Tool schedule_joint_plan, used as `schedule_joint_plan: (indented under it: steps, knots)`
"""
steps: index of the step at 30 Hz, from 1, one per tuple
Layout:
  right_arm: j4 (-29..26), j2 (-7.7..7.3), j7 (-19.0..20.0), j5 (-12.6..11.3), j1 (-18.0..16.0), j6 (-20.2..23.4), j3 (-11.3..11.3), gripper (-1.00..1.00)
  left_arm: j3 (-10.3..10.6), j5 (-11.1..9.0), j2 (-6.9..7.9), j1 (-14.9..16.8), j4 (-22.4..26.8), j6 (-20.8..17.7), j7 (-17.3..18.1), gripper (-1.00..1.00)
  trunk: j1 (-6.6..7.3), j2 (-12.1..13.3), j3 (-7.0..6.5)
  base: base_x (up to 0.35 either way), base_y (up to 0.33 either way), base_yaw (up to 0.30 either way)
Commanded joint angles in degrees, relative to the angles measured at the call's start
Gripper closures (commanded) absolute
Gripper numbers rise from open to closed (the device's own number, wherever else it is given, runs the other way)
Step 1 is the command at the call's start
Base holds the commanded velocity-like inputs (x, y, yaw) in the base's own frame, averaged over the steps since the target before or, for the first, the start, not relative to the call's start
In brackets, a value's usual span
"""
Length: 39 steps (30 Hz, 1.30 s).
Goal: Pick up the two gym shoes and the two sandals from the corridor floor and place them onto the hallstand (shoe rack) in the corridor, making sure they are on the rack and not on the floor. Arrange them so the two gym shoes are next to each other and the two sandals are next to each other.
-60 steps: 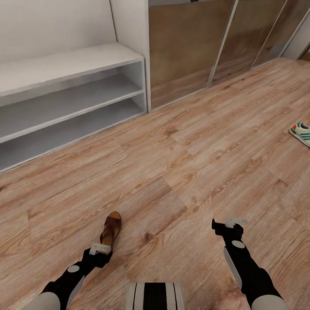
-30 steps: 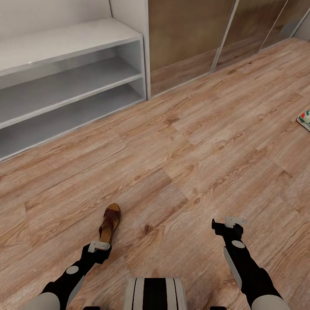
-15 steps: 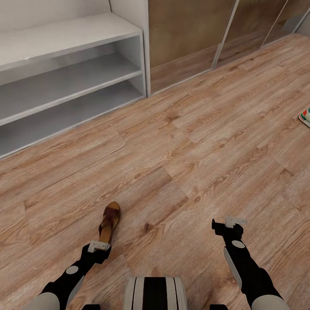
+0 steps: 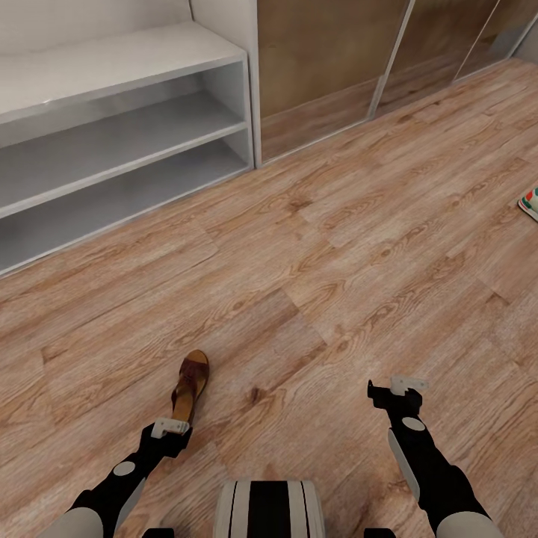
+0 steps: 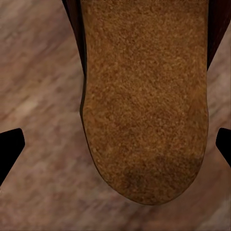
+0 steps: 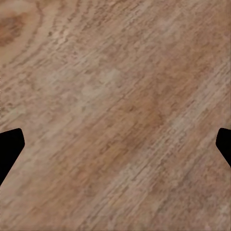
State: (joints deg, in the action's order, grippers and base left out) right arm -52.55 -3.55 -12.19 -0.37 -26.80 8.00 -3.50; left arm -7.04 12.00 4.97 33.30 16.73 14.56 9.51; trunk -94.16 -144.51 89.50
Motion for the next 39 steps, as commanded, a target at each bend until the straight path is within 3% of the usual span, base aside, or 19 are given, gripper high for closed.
schedule_joint_plan:
  steps: [1, 37, 39]
  knots:
    - [-0.1, -0.01, -0.2, 0.0, 0.0, 0.4, 0.1, -1.0, -0.5, 0.5, -0.01, 0.0, 0.0, 0.2, 0.3, 1.0, 0.01, 0.0, 0.03, 0.0, 0.0, 0.0]
    - [-0.1, -0.05, -0.2, 0.0, 0.0, 0.4, 0.0, -1.0, -0.5, 0.4, -0.13, -0.1, 0.2, 0.3, 0.3, 1.0, 0.01, 0.0, 0.03, 0.0, 0.0, 0.0]
    - [-0.1, -0.05, -0.2, 0.0, 0.0, 0.3, 0.0, -1.0, -0.5, 0.4, -0.09, -0.1, 0.2, 0.3, 0.3, 1.0, 0.06, 0.0, -0.41, 0.0, 0.0, 0.0]
